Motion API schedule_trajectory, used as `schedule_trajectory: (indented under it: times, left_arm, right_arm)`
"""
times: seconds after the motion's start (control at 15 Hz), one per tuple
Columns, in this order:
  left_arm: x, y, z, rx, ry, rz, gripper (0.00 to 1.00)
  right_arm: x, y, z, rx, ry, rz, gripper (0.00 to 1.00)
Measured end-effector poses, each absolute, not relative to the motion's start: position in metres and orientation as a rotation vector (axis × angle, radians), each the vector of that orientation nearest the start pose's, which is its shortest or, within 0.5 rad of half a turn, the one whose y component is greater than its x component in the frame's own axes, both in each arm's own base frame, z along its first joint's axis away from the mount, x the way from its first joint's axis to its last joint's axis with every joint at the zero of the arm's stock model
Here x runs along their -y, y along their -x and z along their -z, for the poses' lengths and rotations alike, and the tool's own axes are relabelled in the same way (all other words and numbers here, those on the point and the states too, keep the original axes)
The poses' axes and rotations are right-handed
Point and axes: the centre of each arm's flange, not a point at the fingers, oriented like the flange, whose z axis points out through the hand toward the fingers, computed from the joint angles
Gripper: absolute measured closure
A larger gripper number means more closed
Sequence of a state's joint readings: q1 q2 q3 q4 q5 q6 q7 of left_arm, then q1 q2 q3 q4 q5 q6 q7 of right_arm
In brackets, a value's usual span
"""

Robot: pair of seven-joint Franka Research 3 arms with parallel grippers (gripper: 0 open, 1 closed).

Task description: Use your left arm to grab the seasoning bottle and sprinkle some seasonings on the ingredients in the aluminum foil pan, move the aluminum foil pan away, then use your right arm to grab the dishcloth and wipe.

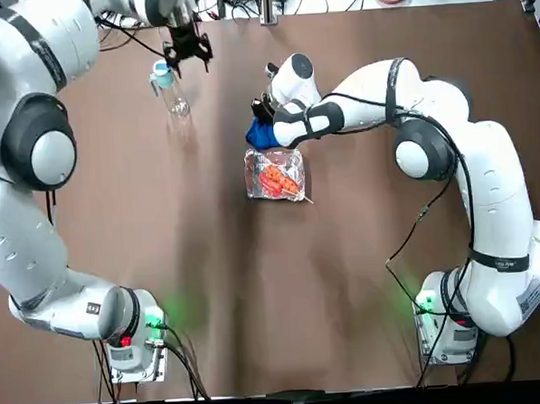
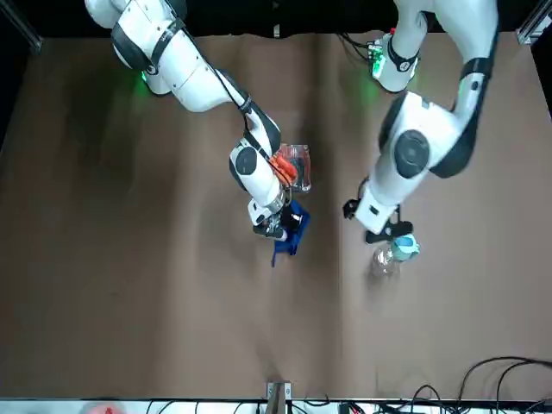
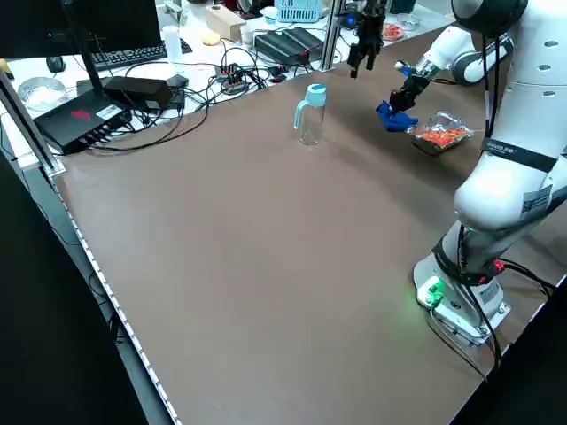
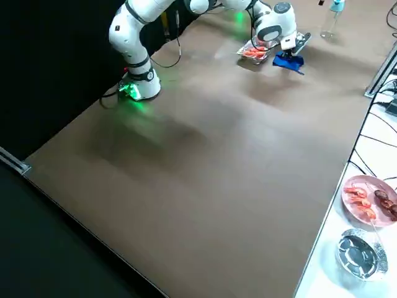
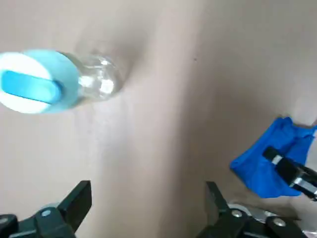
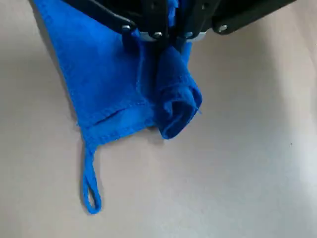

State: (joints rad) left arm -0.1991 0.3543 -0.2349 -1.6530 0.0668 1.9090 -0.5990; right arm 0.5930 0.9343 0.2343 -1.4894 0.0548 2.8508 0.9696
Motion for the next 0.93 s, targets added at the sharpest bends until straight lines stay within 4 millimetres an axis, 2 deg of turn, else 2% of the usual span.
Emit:
schedule_trajectory:
  times: [0.13, 0.33, 0.47, 0.67, 0.73, 0.87, 0.93]
  left_arm:
    - [0.228, -0.605, -0.421, 0.230, 3.087, -0.182, 0.00]
    - [0.187, -0.613, -0.461, 0.235, 3.088, -0.181, 0.00]
    - [0.166, -0.607, -0.487, 0.245, 3.079, -0.182, 0.00]
    - [0.147, -0.595, -0.536, 0.200, 3.090, -0.090, 0.00]
    - [0.120, -0.585, -0.573, 0.169, 3.087, -0.012, 0.00]
    - [0.093, -0.573, -0.600, 0.101, 3.097, 0.012, 0.00]
    - [0.087, -0.567, -0.607, 0.055, 3.101, 0.002, 0.00]
  right_arm:
    - [-0.513, -0.541, -0.171, -0.446, 2.636, 0.187, 0.93]
    - [-0.477, -0.573, -0.169, -0.505, 2.648, 0.215, 0.93]
    - [-0.452, -0.593, -0.168, -0.510, 2.678, 0.206, 0.93]
    - [-0.430, -0.607, -0.172, -0.491, 2.727, 0.169, 0.93]
    - [-0.429, -0.607, -0.173, -0.486, 2.738, 0.146, 0.93]
    - [-0.443, -0.596, -0.172, -0.480, 2.735, 0.124, 0.93]
    - [-0.455, -0.587, -0.172, -0.478, 2.731, 0.117, 0.93]
